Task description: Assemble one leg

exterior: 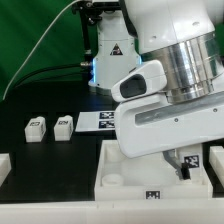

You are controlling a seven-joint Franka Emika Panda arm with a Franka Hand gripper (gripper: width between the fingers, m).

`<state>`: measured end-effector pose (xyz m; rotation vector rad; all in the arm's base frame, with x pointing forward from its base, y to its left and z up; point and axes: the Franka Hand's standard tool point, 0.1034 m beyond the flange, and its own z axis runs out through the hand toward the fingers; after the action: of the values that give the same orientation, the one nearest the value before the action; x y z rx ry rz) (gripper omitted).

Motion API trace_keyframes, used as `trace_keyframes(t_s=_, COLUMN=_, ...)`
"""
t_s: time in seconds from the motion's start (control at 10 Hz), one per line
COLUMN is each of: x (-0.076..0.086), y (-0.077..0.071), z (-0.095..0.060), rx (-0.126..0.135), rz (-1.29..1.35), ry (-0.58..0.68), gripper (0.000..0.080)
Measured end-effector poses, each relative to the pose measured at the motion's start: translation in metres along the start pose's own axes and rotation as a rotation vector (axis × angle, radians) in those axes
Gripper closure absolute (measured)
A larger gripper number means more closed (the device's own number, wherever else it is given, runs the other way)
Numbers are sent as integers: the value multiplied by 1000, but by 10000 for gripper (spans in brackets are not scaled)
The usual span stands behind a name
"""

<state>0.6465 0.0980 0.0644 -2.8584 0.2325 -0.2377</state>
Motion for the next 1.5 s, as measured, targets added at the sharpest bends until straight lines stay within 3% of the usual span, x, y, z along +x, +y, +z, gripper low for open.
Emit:
trace_keyframes(t_s=0.1, x=0, y=0, z=0, rx=0, rz=0, ry=0, gripper=221)
trace_keyframes(t_s=0.2, x=0, y=0, z=0, rx=0, rz=0, ry=0, gripper=162)
trace_keyframes(t_s=0.6, x=-2, y=-1, z=-7, rx=-4, rz=-30, ry=-32, gripper=151)
trace_keyframes(t_s=0.7, x=-6, y=-3, z=-16, rx=-15, rz=7, ry=-60, gripper=151)
trace_keyframes(t_s=0.8, x=-9, y=-2, z=-22, rx=-42, rz=-74, ry=-51, gripper=151)
trace_keyframes(t_s=1.1, x=-9, y=28, z=-17, rx=-54, rz=-417, ry=-34, gripper=151)
trace_keyframes(t_s=1.5, x=-9, y=25, z=-17, rx=-52, rz=-388, ry=-32, gripper=151)
